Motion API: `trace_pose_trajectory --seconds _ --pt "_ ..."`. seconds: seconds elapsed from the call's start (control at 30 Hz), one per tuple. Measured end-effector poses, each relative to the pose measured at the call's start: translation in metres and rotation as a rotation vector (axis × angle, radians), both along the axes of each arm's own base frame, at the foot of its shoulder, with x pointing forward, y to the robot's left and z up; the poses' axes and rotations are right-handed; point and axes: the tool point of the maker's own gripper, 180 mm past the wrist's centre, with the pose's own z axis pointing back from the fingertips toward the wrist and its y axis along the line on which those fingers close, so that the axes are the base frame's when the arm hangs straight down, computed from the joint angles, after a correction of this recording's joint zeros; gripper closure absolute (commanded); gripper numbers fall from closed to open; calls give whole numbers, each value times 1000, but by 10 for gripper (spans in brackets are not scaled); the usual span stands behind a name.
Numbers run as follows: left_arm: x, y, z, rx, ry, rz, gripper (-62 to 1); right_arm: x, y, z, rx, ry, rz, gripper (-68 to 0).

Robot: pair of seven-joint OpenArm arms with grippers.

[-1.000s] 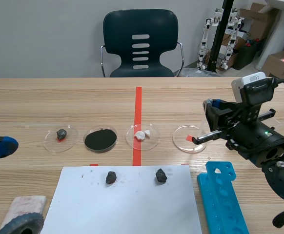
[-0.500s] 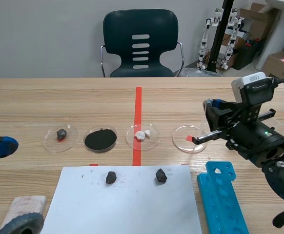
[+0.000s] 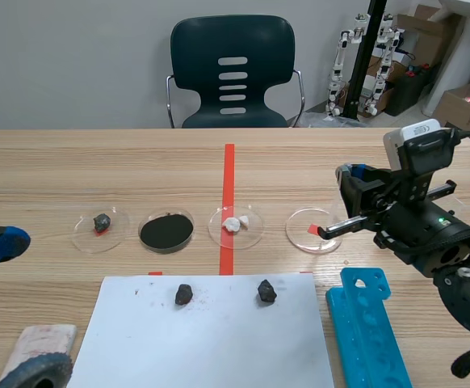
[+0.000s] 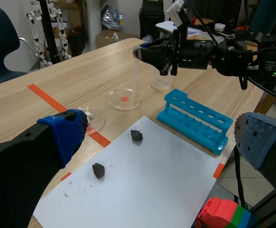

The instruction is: Draw acid from the petri dish

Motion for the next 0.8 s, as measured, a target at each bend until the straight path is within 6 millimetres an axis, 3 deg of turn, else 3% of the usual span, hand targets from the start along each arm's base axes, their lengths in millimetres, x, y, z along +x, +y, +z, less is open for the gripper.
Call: trace_pose_trajectory --seconds 0.8 --pt "0 0 0 0 0 0 -623 0 0 0 8 1 1 -56"
